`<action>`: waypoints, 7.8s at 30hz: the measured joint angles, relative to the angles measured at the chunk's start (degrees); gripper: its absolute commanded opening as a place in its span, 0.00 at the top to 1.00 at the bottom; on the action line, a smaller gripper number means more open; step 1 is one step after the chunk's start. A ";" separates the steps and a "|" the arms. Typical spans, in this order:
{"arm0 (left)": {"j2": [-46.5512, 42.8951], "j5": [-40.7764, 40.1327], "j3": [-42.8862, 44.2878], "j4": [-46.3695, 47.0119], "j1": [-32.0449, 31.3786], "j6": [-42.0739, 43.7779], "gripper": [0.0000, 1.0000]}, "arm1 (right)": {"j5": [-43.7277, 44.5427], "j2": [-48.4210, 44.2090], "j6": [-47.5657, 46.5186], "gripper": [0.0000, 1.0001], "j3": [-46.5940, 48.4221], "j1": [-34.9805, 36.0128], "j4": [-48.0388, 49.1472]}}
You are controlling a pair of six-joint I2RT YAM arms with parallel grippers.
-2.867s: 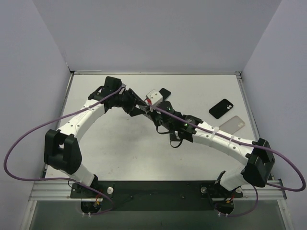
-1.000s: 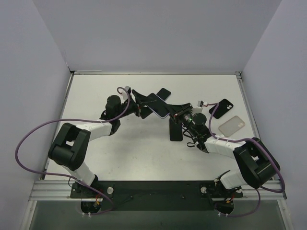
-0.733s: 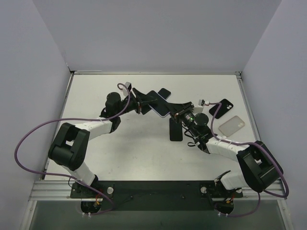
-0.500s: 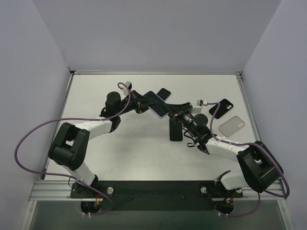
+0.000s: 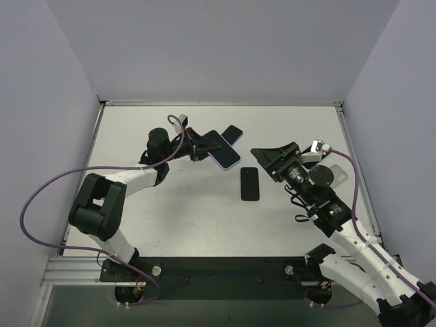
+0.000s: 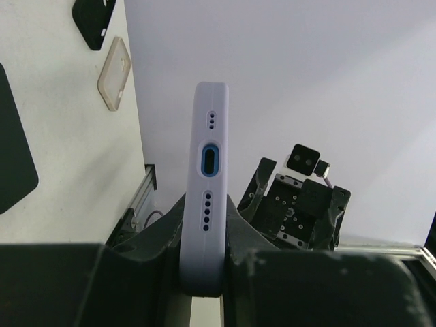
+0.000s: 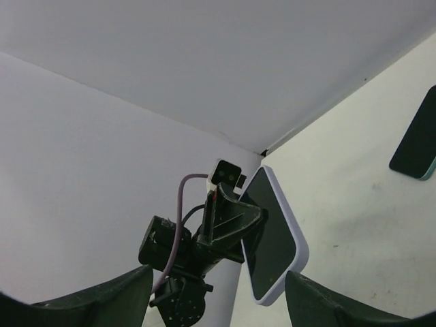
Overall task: Take the phone out of the phone case
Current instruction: Pick up the phone at the center of the board, then remove the phone case from the phone.
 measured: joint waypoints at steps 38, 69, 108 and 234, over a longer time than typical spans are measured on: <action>-9.25 8.44 3.04 -2.89 -2.80 6.12 1.00 | -20.00 3.61 5.25 1.00 -5.18 -2.16 11.08; -9.25 6.12 3.04 -2.58 -1.66 4.17 1.00 | -20.24 10.08 14.40 1.00 -6.88 -2.51 23.50; -10.56 -11.91 2.58 20.04 1.44 -10.14 1.00 | -2.03 37.64 49.13 1.00 5.05 4.96 62.71; -14.51 -12.81 9.38 13.75 1.86 -14.38 1.00 | -26.38 33.27 0.92 1.00 33.20 4.72 10.25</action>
